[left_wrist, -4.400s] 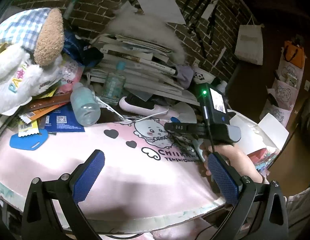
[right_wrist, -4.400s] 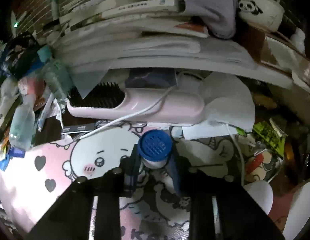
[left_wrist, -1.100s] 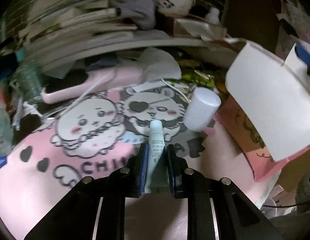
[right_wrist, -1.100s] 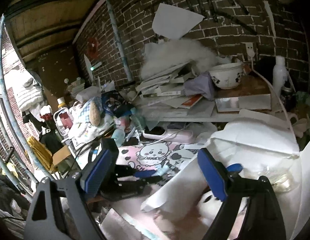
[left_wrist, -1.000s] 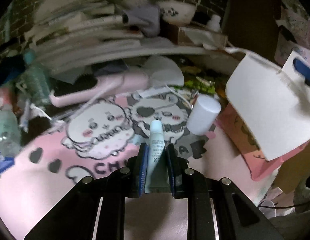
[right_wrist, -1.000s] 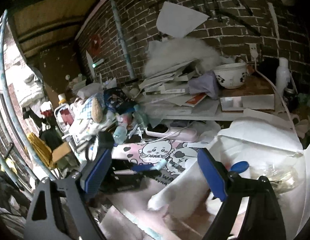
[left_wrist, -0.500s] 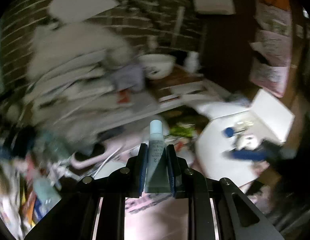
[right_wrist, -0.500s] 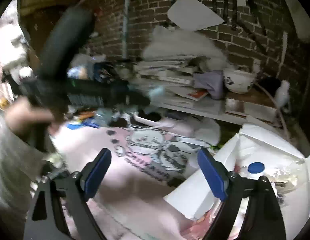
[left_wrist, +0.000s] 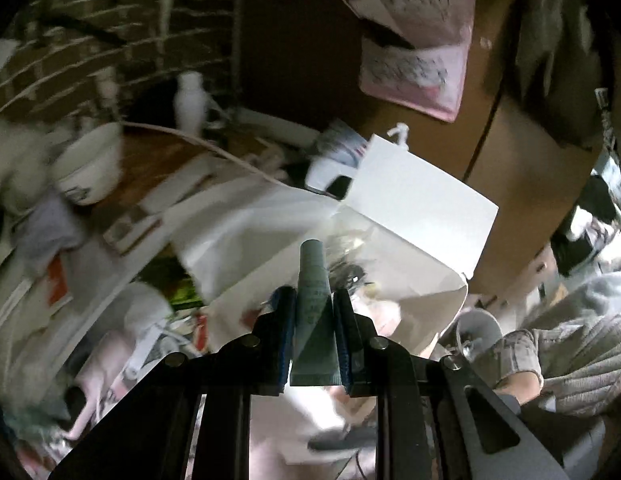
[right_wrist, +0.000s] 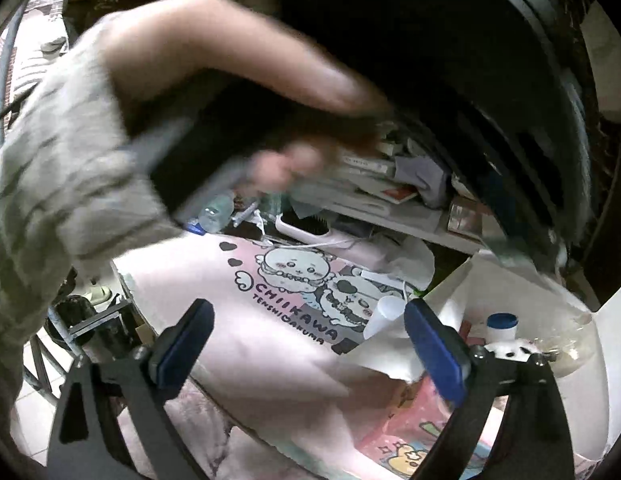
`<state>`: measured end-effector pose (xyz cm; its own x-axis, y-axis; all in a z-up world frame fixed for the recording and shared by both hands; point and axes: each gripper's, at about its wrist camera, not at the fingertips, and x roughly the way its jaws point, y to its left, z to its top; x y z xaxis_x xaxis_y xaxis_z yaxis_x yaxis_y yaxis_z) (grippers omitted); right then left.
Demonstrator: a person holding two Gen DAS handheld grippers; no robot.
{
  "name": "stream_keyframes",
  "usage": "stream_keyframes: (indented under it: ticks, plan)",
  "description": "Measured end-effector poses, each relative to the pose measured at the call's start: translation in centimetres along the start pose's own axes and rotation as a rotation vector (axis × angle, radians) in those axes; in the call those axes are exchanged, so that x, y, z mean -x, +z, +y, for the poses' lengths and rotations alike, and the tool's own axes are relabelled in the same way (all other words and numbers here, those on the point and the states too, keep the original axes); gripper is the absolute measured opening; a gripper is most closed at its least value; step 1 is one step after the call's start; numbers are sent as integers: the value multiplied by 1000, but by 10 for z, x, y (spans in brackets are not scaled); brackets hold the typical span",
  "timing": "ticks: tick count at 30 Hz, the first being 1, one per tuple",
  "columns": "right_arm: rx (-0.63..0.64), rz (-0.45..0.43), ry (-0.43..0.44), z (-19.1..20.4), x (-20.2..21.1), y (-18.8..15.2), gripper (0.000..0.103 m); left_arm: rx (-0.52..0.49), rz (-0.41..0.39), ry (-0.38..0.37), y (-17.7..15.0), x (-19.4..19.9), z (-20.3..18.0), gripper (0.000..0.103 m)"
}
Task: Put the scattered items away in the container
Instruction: 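Carry the mint-green tube into the white box and open the left gripper, then lower the right gripper onto the white cylindrical cup and grasp it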
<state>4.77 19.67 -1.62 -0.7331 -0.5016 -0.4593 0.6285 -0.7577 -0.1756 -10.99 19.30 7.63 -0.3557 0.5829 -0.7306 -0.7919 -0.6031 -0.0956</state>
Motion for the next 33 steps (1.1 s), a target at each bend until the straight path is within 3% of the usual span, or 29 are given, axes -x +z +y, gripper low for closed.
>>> stream_keyframes:
  ticks: [5, 9, 16, 17, 18, 20, 23, 26, 29, 33]
  plan:
    - [-19, -18, 8, -8, 7, -4, 95, -72, 102, -55, 22, -35, -19, 14]
    - [-22, -17, 7, -12, 6, -8, 95, -112, 196, -42, 34, -66, -28, 14]
    - [-60, -14, -5, -23, 4, -11, 95, -132, 228, -3, 30, -75, -29, 16]
    - [-63, -14, -6, -24, 4, -11, 95, -131, 226, 8, 30, -74, -27, 31]
    - [-65, -13, -13, -24, 4, -11, 95, -129, 218, 24, 29, -72, -26, 56]
    - [-64, -12, -23, -24, 3, -10, 95, -125, 177, 30, 28, -65, -24, 75]
    - [-62, -4, -36, -23, 2, -10, 95, -111, 135, -10, 25, -51, -22, 77]
    - [-57, -4, -51, -19, 1, -8, 95, -95, 69, -23, 19, -27, -19, 93]
    - [-55, -19, -61, -11, 1, -6, 95, -67, -21, 9, 7, 7, -12, 103]
    - [-45, -22, -62, 1, -5, 1, 95, -10, -132, 92, -20, 57, 2, 103]
